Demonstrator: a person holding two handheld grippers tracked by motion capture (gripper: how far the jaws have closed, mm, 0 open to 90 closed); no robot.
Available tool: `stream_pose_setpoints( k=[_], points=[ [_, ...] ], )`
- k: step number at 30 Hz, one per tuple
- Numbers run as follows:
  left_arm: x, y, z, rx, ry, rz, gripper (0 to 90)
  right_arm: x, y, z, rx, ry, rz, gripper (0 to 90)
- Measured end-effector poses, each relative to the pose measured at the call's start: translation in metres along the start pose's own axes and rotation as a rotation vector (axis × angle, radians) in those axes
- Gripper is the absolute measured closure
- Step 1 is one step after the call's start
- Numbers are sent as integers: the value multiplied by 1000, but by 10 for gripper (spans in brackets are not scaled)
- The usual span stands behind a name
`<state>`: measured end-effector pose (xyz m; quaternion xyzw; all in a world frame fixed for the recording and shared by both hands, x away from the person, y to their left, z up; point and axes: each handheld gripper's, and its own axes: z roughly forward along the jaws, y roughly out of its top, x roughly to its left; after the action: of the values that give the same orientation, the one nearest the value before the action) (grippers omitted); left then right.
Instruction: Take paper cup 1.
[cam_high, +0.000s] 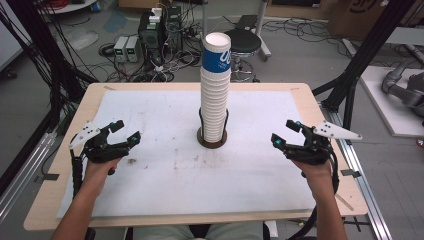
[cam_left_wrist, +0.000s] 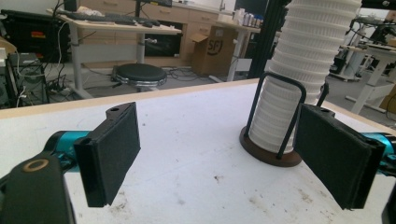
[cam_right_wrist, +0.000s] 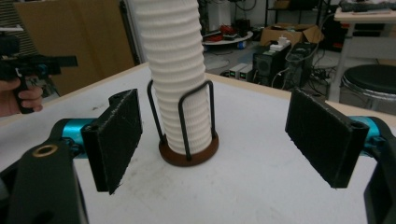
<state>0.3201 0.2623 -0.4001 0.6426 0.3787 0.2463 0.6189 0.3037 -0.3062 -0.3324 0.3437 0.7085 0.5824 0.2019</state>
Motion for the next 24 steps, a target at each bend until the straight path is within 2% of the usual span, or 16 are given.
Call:
stream_pose_setpoints(
  k=[1,2,6,9,11,19,20,21,24],
  points=[
    [-1,0,1,-1,4,2,149,2,15,7,-8,16,-20,191],
    [-1,-1,1,0,3,6,149,2,15,7,-8,16,-20,191],
    [-2,-1,2,4,-6,17,150,6,46,24,-1,66,-24,191],
    [-3,-2,3,17,-8,14,155,8,68,36,17,71,-54,191],
    [-3,-2,3,9,-11,3,155,9,80,43,19,86,-72,191],
    [-2,-2,3,7,-17,-1,158,13,130,71,60,128,-111,191],
    [-2,-2,3,7,-16,1,158,13,130,71,60,128,-111,191],
    [-2,-2,4,5,-14,-2,158,16,141,78,67,134,-124,191],
    [-1,-3,4,11,-15,-3,158,18,151,85,76,140,-140,191]
  ],
)
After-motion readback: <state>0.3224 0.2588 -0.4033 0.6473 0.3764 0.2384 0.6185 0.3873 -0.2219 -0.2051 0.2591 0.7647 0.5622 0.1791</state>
